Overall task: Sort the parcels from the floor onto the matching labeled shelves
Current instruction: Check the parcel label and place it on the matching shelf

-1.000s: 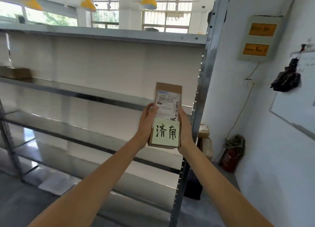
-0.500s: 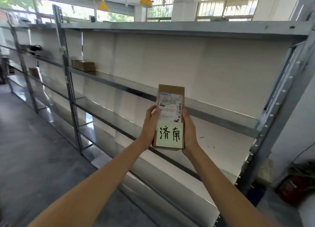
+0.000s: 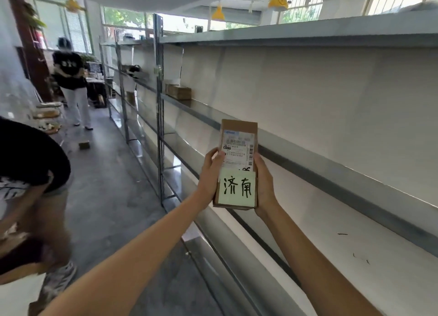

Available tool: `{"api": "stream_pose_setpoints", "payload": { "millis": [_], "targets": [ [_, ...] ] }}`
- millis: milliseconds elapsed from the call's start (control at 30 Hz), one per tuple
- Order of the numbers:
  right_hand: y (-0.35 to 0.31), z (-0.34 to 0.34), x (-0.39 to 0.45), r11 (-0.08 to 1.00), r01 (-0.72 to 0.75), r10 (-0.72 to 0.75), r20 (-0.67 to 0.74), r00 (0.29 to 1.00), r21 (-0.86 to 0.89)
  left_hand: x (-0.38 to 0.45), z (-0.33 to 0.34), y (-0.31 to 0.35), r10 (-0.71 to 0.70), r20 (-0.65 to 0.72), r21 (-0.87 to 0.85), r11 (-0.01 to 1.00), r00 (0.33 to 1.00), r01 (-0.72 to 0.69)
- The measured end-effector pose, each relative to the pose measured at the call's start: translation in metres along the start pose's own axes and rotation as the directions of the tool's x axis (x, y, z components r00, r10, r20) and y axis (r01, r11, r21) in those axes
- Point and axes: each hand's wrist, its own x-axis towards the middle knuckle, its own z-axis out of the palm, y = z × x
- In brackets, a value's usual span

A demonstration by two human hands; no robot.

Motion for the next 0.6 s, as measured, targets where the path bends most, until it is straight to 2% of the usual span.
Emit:
{"api": "stream_pose_setpoints", "payload": {
  "millis": [167,400,600],
  "targets": [
    [0.013,0.013,0.036,0.997,-0.065,0.062,0.086,0.994,0.029,0.030,-0.013,-0.007,0.003,-0.126,0.006,1.000,0.992,-0.002],
    [0.045,0.053,0.080,0.994,-0.110,0.104,0.161,0.981,0.029,0.066,-0.062,-0.013,-0.007,-0.225,-0.039,0.999,0.974,-0.002],
    [0.074,0.112,0.116,0.991,-0.128,0.118,0.188,0.975,0.044,0.112,-0.119,-0.016,0.020,-0.244,-0.033,0.999,0.969,-0.029]
  ]
}}
